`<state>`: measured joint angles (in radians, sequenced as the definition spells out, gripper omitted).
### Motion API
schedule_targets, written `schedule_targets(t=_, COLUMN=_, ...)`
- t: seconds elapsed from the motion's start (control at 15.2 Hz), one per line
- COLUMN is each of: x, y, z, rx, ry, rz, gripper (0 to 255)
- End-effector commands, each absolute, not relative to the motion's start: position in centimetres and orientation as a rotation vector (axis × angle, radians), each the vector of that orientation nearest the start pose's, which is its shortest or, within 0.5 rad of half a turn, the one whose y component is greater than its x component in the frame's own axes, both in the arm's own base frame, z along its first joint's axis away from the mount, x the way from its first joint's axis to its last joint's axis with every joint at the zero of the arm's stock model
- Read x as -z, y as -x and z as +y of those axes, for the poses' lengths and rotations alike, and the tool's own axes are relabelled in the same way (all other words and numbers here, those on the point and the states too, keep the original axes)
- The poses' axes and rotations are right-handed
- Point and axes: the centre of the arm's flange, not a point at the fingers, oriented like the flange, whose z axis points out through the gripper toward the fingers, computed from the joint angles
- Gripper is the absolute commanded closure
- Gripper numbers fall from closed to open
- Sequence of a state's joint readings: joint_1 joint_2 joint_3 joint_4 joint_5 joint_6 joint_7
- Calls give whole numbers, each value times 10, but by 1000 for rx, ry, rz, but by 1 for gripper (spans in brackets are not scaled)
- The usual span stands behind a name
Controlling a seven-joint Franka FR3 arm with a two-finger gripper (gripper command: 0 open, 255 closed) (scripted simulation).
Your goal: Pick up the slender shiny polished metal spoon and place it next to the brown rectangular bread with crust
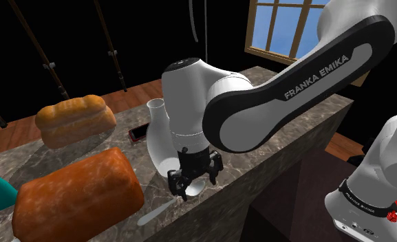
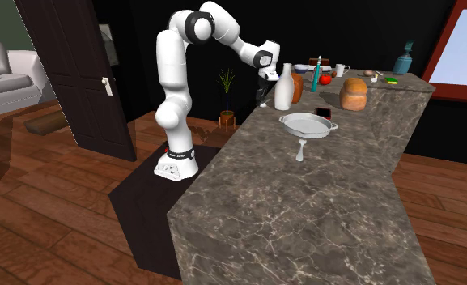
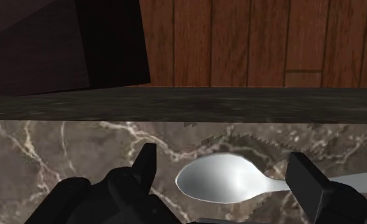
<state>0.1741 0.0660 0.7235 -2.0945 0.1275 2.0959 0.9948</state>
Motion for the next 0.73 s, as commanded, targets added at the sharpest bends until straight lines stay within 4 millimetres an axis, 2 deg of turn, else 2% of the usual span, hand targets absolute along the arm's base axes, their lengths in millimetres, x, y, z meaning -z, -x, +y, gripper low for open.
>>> schedule_targets(t=0.0, x=-395, y=-340, z=431, rx=-236, ry=3073, rz=252, gripper=0)
schedule_targets(t=0.07, x=-395, y=-340, z=431, rx=-236, ry=3073, rz=252, gripper=0)
schedule_targets(t=0.33, x=-444, y=-347, z=427, rx=-236, ry=3073, rz=252, gripper=0)
schedule_targets(t=0.66, x=-444, y=-347, z=427, rx=-236, ry=3073, rz=252, gripper=0)
